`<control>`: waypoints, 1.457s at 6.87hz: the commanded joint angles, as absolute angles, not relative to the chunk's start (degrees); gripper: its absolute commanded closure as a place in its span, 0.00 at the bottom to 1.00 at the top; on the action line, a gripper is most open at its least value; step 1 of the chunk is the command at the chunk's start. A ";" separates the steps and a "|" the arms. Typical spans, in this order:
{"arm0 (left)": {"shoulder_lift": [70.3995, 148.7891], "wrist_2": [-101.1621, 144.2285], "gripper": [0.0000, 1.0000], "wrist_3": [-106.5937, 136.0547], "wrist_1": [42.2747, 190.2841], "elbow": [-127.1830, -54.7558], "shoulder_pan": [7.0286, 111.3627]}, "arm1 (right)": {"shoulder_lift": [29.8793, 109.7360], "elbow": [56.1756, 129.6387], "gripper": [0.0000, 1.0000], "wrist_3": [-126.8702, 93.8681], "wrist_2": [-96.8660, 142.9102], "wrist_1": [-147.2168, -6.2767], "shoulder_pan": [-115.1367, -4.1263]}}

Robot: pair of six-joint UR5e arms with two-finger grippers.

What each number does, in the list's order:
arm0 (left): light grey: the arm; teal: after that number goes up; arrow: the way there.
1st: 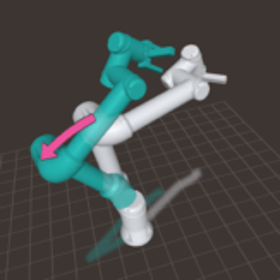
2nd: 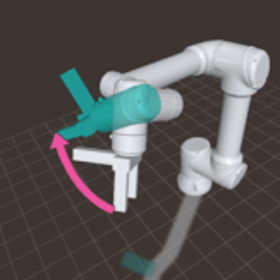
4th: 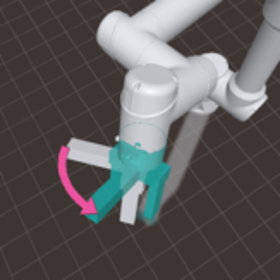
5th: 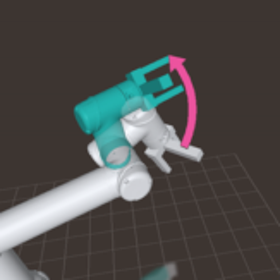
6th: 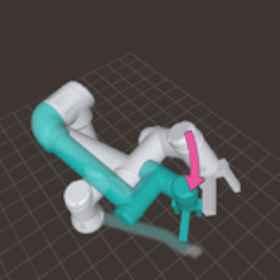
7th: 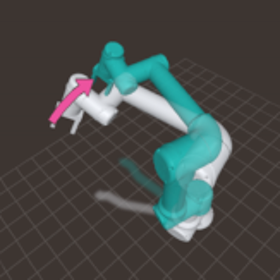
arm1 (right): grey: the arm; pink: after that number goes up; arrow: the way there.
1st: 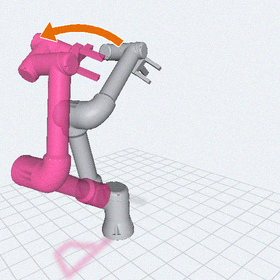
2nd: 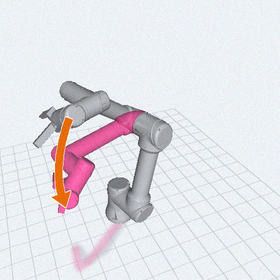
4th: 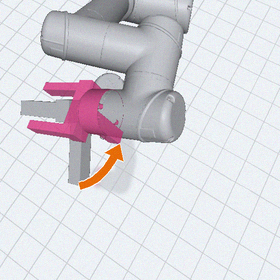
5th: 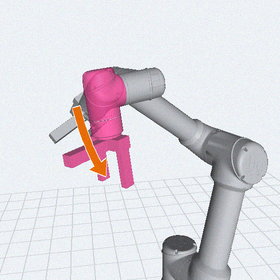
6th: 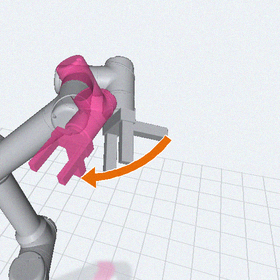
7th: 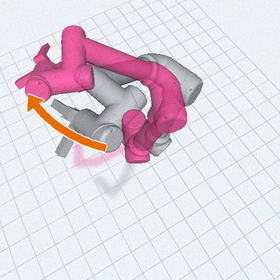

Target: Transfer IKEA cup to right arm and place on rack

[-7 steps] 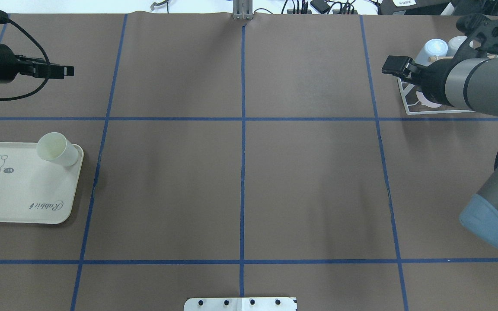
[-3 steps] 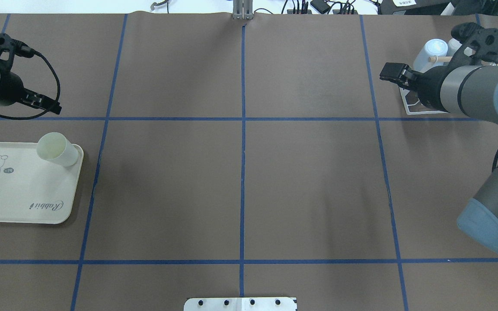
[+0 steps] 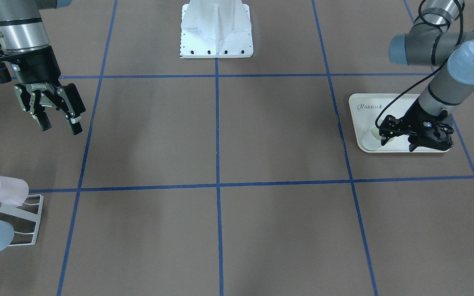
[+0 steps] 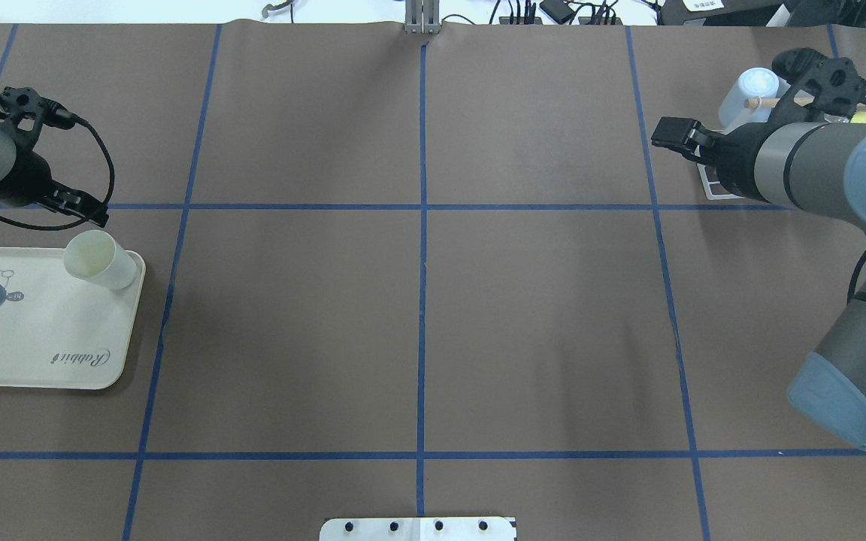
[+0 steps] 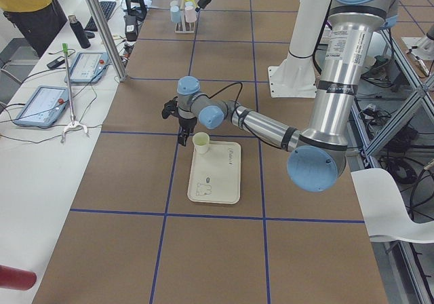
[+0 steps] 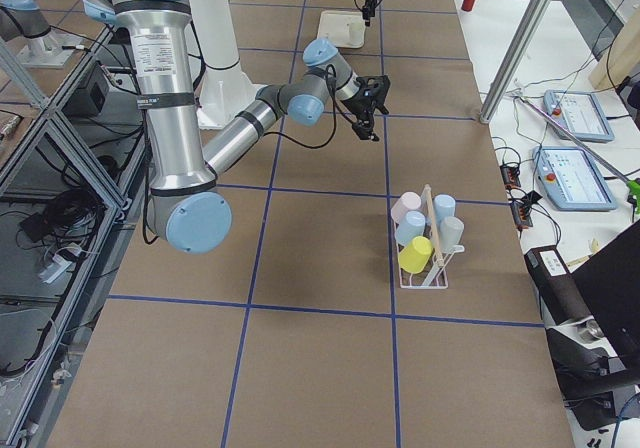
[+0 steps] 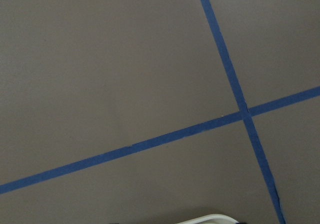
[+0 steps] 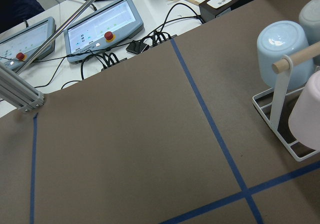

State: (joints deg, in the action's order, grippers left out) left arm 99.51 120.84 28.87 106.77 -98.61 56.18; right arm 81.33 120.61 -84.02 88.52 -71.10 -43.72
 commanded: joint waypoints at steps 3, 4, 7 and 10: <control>97.12 122.34 0.21 29.00 106.00 -99.14 55.99 | 81.12 119.62 0.00 -84.11 83.58 -71.10 -40.35; 95.90 125.91 0.25 29.00 106.61 -99.05 55.99 | 81.04 119.62 0.00 -84.11 82.80 -71.10 -39.82; 95.71 126.21 0.47 29.09 106.79 -98.62 54.50 | 81.12 119.53 0.00 -84.11 81.12 -71.10 -38.76; 95.71 126.21 1.00 29.00 106.96 -97.13 53.53 | 81.21 119.18 0.00 -84.20 80.86 -71.10 -38.41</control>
